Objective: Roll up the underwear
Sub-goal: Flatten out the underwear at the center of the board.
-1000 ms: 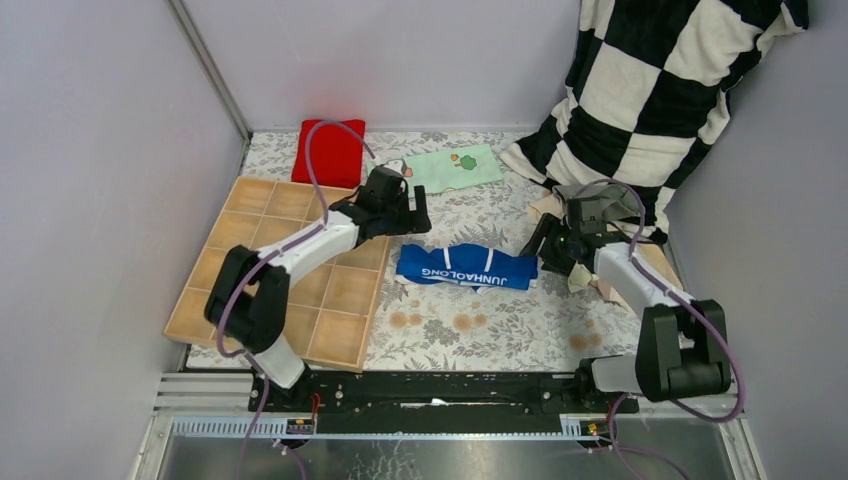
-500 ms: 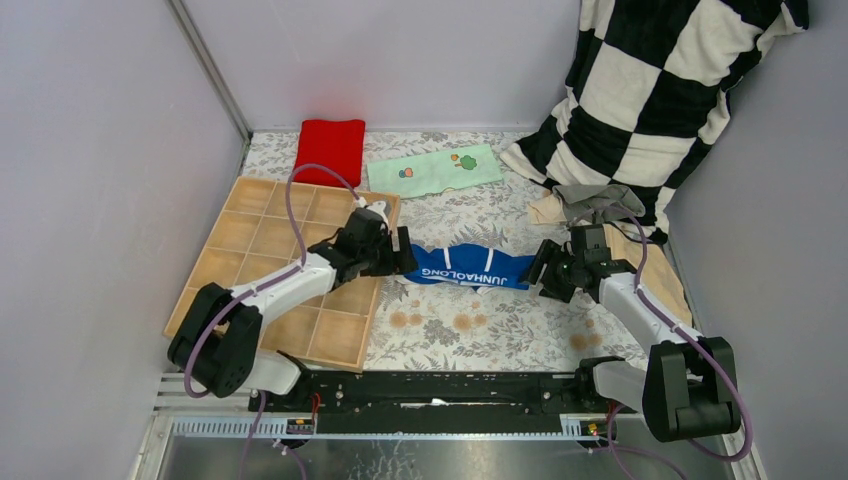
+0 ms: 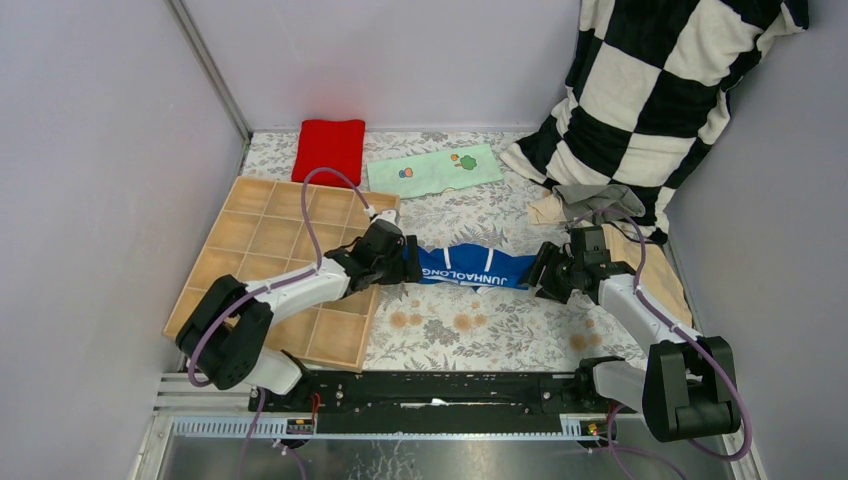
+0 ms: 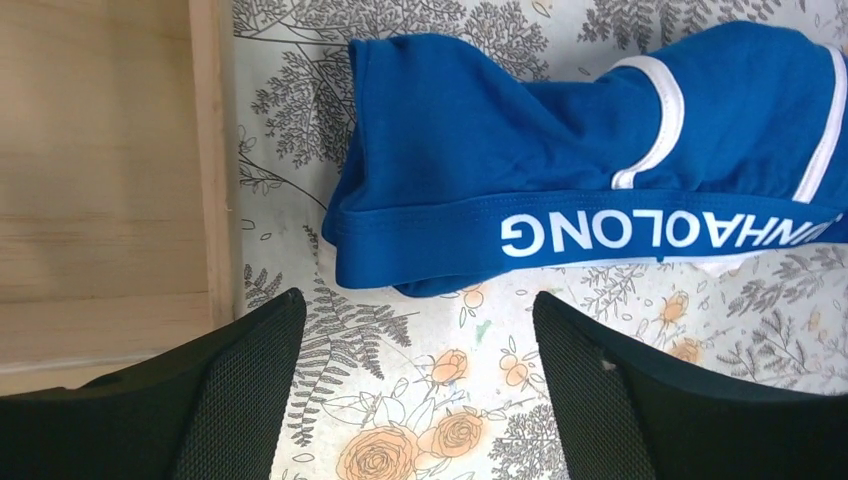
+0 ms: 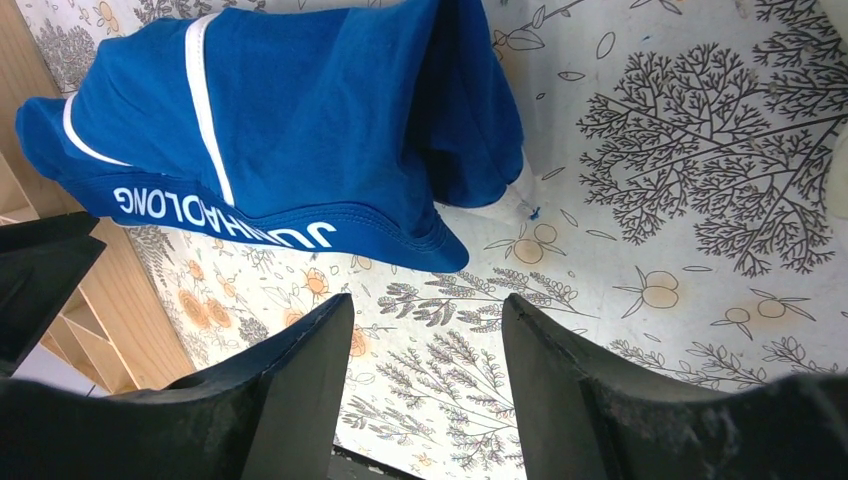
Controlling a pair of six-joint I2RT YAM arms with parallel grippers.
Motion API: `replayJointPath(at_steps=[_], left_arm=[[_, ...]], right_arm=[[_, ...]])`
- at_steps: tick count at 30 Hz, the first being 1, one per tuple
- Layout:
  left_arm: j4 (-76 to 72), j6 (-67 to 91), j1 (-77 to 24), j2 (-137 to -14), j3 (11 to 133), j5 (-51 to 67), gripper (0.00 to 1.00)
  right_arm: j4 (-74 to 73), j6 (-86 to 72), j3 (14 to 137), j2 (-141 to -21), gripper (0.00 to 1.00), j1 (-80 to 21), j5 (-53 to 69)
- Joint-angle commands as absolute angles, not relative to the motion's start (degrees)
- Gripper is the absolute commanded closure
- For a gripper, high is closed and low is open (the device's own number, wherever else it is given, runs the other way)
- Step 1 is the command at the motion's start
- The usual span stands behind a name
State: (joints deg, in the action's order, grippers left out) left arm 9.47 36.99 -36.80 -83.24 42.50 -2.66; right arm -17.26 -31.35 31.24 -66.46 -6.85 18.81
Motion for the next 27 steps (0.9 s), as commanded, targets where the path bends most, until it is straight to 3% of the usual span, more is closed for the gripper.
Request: replayJointPath(at_steps=[1,12,27], left_arm=[[12.1,37.6,-36.5,-84.1,42.8,-12.4,0.09],[3.7,36.7,-35.2,-85.1,39.3,-4.6,0.11],[0.2,37.1,-35.3,-84.1,35.2,1.0,0.38]], right_arm=[[-16.5,-31.5,31.1,-65.3,0.37,-6.7,20.2],[-15.7,-31.7,30.3,-65.2,0.39,-6.7,20.3],[-13.3,-32.5,29.6,-67.3,0.50,-6.8,21.4]])
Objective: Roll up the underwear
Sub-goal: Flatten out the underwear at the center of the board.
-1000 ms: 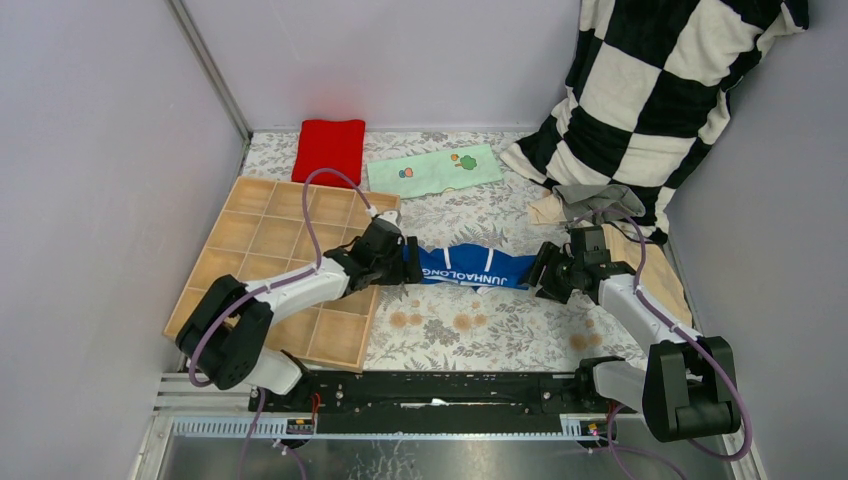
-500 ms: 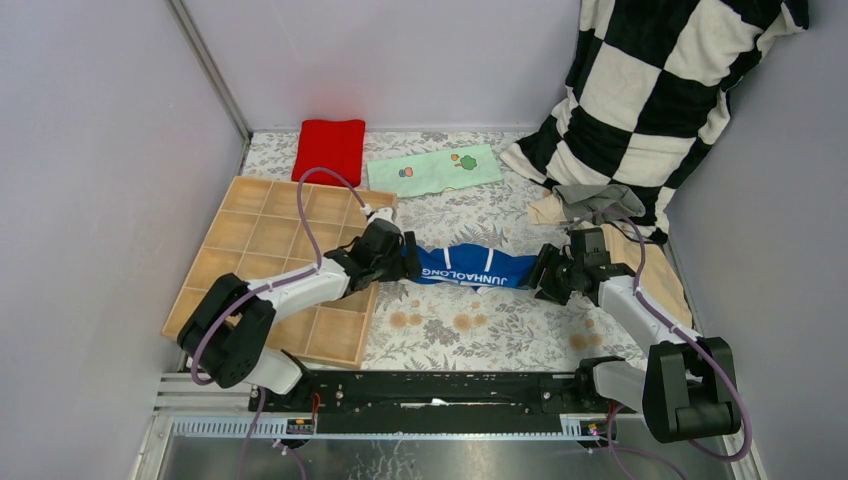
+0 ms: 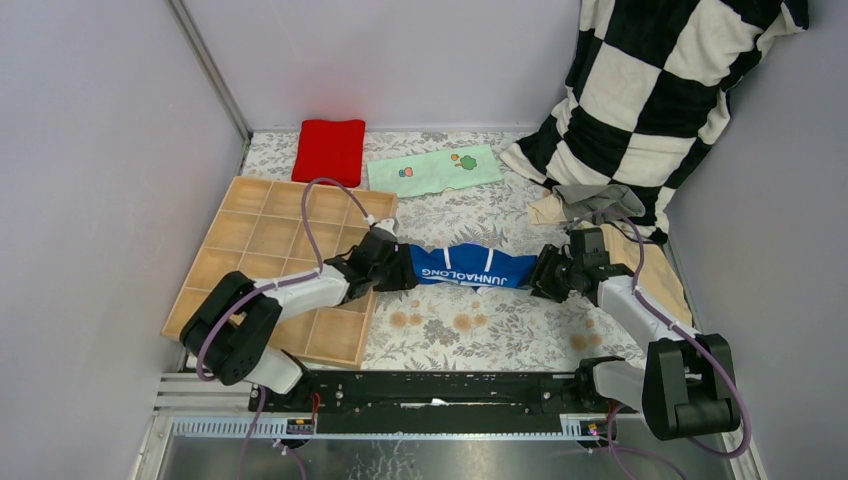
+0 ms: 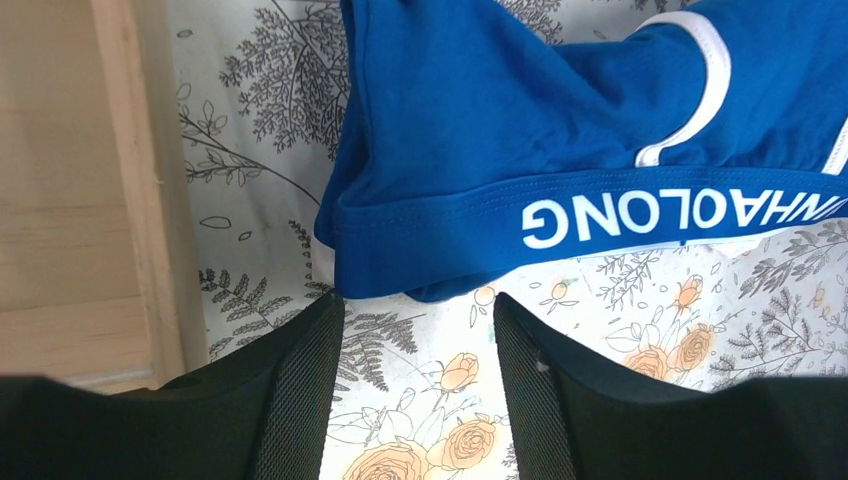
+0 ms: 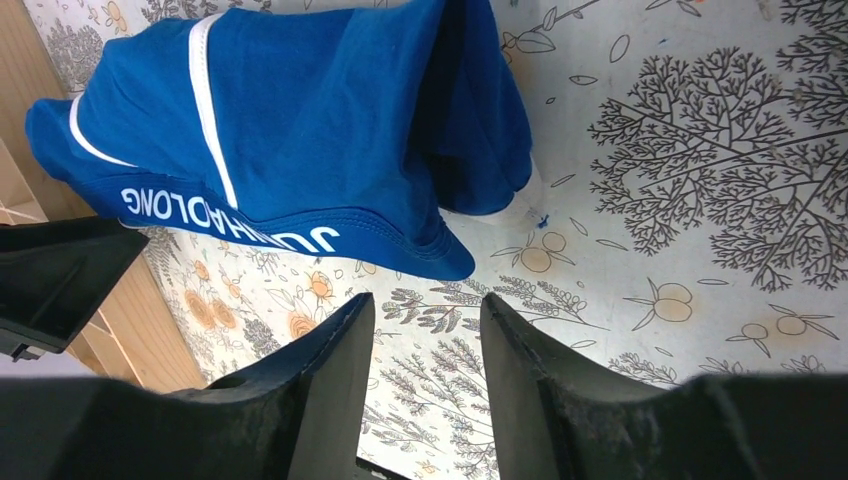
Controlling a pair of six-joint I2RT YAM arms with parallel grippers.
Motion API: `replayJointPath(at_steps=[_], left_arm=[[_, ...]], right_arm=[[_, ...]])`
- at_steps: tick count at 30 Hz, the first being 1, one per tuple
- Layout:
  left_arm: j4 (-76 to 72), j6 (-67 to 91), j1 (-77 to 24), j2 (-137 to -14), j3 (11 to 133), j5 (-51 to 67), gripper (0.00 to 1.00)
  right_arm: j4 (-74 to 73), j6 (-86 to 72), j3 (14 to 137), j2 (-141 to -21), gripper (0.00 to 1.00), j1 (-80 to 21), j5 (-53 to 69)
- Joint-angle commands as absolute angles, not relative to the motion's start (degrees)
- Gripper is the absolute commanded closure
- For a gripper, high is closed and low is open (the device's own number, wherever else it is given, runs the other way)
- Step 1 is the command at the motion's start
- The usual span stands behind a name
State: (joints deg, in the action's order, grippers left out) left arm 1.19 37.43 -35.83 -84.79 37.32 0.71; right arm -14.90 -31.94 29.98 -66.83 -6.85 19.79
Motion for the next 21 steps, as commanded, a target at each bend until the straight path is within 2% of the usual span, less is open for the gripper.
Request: replayJointPath(at_steps=[1,6,10,16,21], left_arm=[[0.2,37.2,-35.3,-83.7,34.9,0.8,0.40],[0.5,37.2,-35.3,-83.1,34.8,0.2,0.43],[1.0,37.2,-35.2,-82.7,35.8,-2.6,0.38],[0.3,37.4,-34.5,-81.0,36.6,-4.0,0.37],[0.2,37.7,-33.3,-80.9,36.8,-3.4,0.41]], right_arm=[[-13.2,-32.6,29.6,-67.4,0.51,-6.8,21.4],[-12.6,-32.6,29.2,-68.4,0.49,-6.7,21.4],[-11.7,-32.8,29.0,-69.0,0.46,-6.7,21.5],[-11.9,-32.5,28.9,-68.8,0.46,-6.7,21.4],[-11.9,-32.5,28.7,-68.7,0.46,-6.8,21.4]])
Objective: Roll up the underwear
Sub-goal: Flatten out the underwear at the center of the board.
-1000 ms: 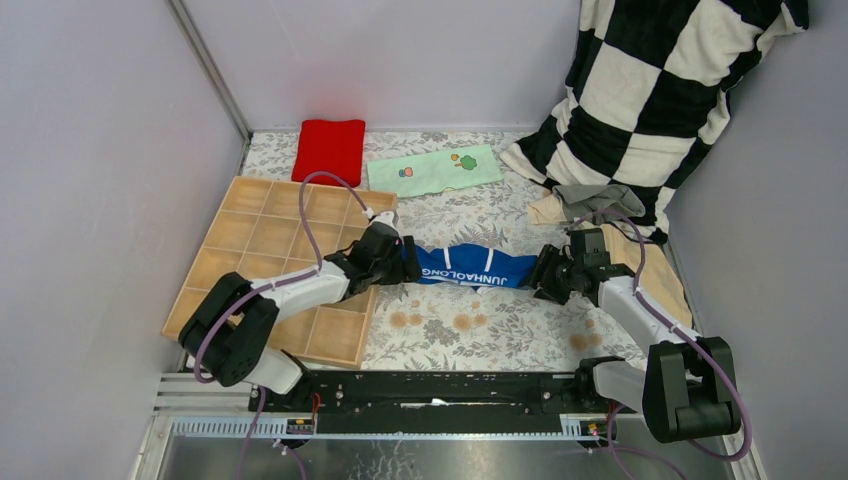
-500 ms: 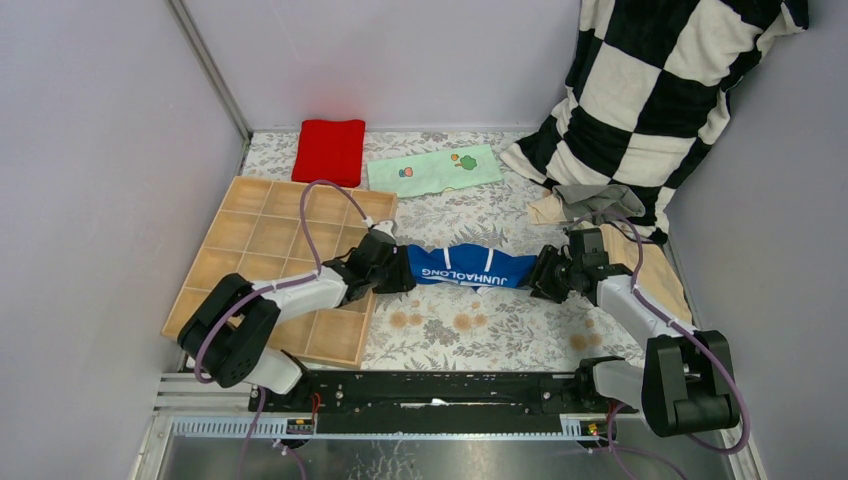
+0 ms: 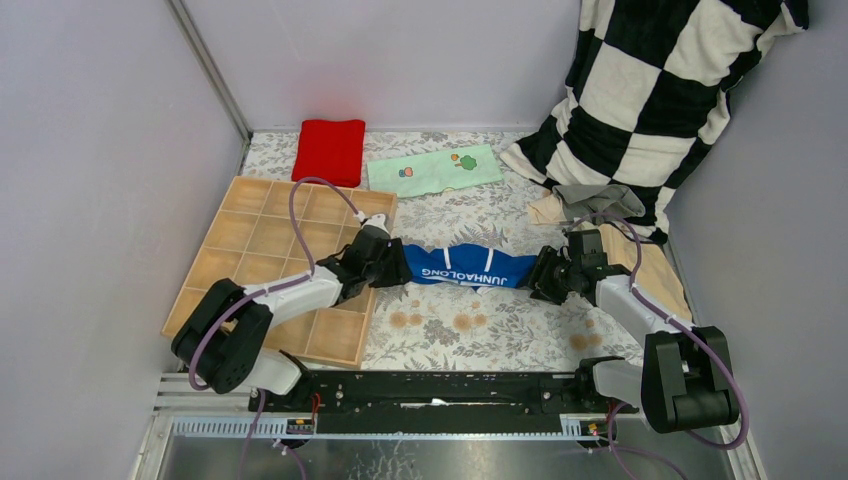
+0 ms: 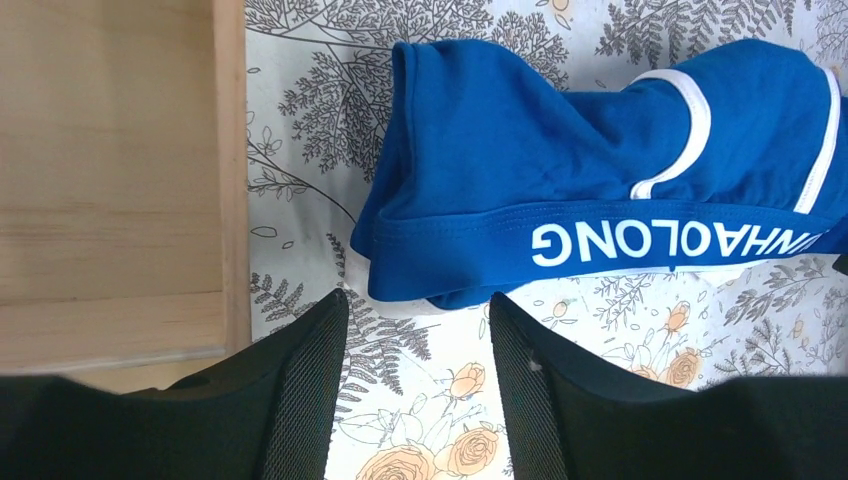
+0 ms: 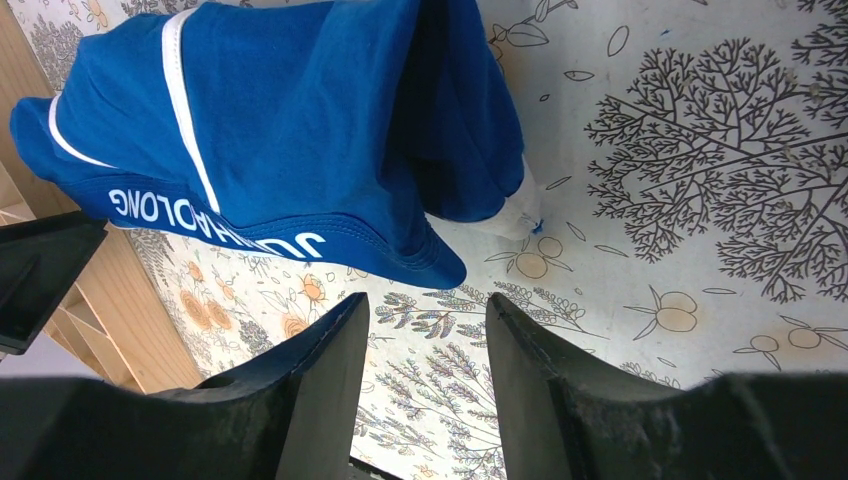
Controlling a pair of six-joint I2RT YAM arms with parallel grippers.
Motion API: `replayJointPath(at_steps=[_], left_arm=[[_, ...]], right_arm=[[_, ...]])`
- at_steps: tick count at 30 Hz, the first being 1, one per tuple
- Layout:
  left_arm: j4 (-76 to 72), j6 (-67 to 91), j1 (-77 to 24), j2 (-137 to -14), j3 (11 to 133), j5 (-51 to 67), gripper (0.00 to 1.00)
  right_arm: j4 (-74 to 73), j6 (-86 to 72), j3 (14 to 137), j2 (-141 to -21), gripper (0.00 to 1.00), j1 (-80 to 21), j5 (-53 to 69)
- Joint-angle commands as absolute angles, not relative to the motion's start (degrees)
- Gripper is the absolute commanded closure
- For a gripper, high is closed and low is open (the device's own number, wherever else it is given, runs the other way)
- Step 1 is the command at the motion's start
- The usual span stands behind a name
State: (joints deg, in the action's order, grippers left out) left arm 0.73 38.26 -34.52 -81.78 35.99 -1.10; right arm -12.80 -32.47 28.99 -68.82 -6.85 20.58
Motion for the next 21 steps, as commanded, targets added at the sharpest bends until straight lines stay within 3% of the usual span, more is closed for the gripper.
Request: replayJointPath(at_steps=[1,14,21], left_arm=[[0.2,37.6,-33.2,-81.1,36.7,-3.0,0.42],[-3.3,37.8,-33.1,-83.9,35.7,-0.3,0.54],[-3.8,38.0,-33.1,-84.9,36.2,-0.3,0.77]], right_arm=[[-11.9,-32.5,28.7,-68.7,0.46,-6.7,21.4],[-11.6,-32.6,28.6,-68.9,0.47,-6.7,21.6],[-11.7,-32.5,28.3,-68.7,0.47,-6.8,21.2]])
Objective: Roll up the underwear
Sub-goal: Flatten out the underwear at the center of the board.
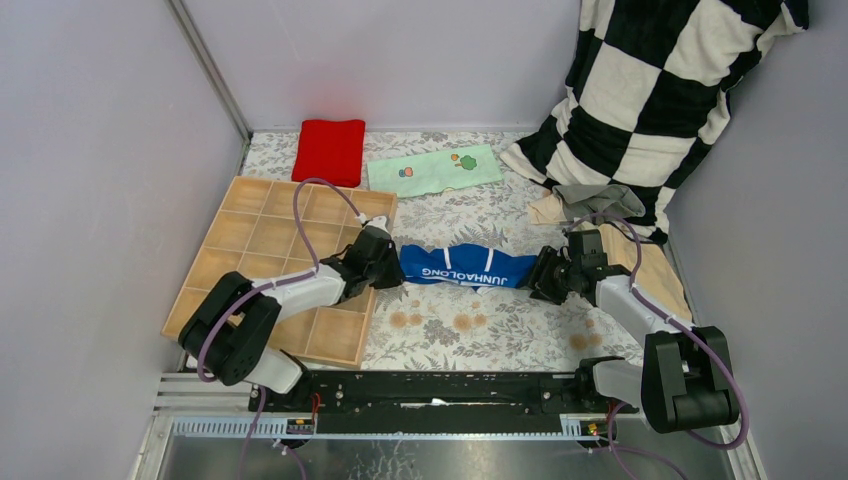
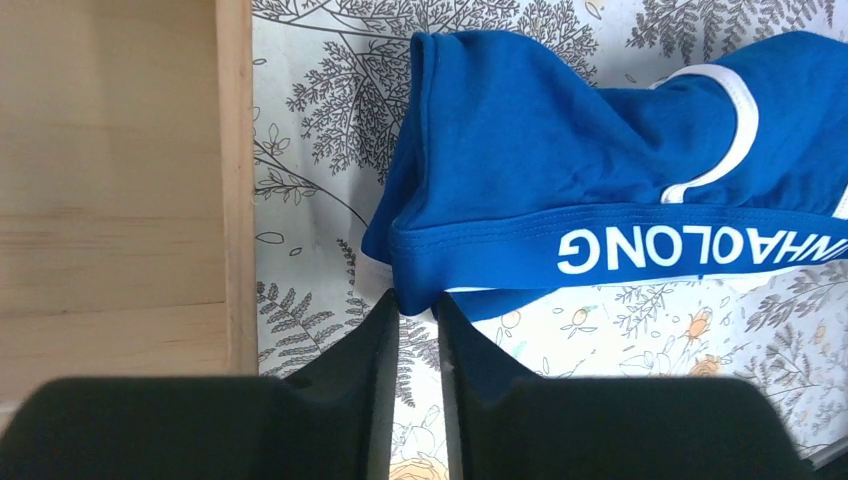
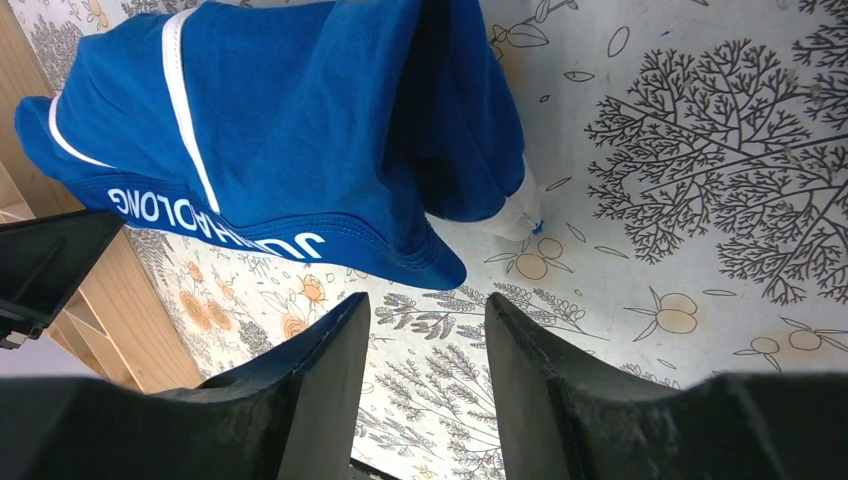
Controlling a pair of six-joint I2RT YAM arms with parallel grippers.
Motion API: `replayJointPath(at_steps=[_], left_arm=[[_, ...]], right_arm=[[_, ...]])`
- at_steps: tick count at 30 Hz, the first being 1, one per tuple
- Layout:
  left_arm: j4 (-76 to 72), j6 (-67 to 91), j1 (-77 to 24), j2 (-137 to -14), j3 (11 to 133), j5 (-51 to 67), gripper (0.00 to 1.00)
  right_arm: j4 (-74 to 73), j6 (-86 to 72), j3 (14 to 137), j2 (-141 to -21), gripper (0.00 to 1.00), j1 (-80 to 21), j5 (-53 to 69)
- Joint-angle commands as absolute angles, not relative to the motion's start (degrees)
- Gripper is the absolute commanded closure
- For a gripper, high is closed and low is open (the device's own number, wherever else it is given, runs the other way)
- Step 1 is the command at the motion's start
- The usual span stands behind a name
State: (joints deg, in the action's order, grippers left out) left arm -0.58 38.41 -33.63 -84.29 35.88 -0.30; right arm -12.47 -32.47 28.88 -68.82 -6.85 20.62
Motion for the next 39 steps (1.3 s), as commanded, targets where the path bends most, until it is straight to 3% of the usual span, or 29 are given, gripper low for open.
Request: replayJointPath(at_steps=[1,7,11,14,31,35,39], left_arm=[[-3.7,38.0,-33.1,-84.7,36.2,-0.3,0.81],[-2.8,37.9,-32.8,-84.0,36.7,-0.8,1.00],[-2.1,37.6,-32.6,-83.2,36.8,-1.3,1.00],[-1.8,37.5,-32.4,-82.6,36.7,-1.4,1.00],[-0.7,37.0,-31.9,-83.1,38.0,-0.6,1.00],[-0.6,36.9,-31.8,-83.5,38.3,-0.4,1.00],[-0.4,36.8,-31.7,-83.3,38.4,-0.5,1.00]], right_arm=[[-11.6,-32.5,28.2,-68.6,0.47,-6.7,21.1],[-10.8,-32.8,27.7,-69.4,0.44,-6.8,21.1],[-10.3,-33.0,27.5,-69.5,0.36,-6.8,21.3],[-10.1,-32.9,27.5,-69.5,0.35,-6.7,20.9],[-2.4,-32.7,28.6,-75.6,0.48,-6.7,22.0],[-0.8,-32.9,28.2,-76.3,0.57,-6.7,23.0],[-0.5,-33.1,27.7,-75.0,0.75,-6.8,24.3]])
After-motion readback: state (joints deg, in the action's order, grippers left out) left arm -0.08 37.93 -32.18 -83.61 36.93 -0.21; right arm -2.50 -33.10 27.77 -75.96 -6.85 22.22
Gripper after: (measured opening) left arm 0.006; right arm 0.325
